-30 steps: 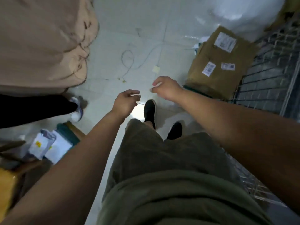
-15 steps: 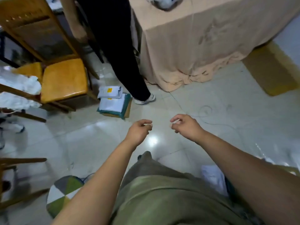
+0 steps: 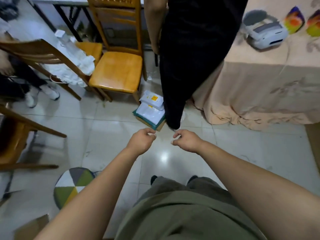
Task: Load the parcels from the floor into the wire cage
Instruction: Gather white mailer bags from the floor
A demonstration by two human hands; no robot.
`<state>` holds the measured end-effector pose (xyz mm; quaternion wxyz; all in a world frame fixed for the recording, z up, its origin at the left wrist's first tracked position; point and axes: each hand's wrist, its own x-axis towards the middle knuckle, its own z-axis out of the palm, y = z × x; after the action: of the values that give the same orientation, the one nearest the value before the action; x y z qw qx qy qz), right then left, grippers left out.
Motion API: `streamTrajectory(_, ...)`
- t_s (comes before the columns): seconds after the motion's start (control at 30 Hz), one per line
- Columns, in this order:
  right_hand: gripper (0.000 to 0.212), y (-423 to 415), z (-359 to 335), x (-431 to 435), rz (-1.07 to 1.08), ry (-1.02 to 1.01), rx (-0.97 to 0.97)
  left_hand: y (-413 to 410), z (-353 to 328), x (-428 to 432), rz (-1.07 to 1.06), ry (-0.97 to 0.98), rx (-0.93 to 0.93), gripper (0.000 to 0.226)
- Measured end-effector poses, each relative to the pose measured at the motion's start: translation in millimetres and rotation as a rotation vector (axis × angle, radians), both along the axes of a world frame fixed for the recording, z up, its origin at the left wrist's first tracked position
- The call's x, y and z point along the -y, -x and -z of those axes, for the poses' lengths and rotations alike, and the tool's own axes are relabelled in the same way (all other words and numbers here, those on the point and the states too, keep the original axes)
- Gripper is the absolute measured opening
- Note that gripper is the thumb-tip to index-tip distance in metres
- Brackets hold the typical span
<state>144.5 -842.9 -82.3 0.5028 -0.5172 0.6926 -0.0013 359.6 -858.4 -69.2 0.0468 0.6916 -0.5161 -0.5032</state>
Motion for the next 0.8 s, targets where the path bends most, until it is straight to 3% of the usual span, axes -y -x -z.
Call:
streamTrajectory(0.4,0.06,-47,29,98,-0.303,0.046,-0.083,-8,13,35,-0.143,-0.007,0.167,0.034)
streamTrajectory(0.8,0.055,-114,52,200,-0.196,-0.035,-0.143,-67,38,156,-0.037,-0.07,0.08,0.035)
